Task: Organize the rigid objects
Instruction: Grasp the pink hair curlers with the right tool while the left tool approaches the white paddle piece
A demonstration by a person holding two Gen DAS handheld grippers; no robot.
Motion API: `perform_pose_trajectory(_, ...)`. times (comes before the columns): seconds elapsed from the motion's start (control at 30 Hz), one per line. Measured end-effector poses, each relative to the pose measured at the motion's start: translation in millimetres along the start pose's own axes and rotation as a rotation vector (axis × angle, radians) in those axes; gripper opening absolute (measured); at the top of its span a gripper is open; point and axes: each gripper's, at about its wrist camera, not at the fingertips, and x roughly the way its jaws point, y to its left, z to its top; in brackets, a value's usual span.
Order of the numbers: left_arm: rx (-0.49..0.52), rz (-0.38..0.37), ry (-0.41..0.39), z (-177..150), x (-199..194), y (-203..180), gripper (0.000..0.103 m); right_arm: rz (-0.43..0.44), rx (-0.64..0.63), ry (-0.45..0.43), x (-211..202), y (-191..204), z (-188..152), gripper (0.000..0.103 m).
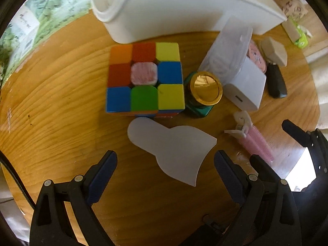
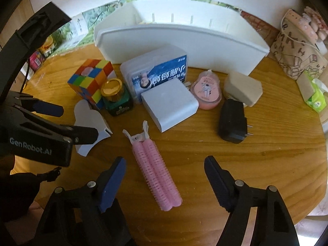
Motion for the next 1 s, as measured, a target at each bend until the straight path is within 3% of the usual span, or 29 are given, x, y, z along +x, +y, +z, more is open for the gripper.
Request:
perform_pose_trajectory(0.37,0.103,0.059,0.049,0,20,-24,0.096,0.026,-0.018,0.071,13,-2,1,0.061)
perform_pose_trajectory(0.77,0.119,0.091,0.005,23,21,-30,0.097,0.028,-0.024,0.108,18,-3,-7,0.057)
perform_pose_trajectory(1.0,0.096,0.09,-0.032,42,21,-17,0.097,0.016,-0.03,0.112,20,0,-12,0.048)
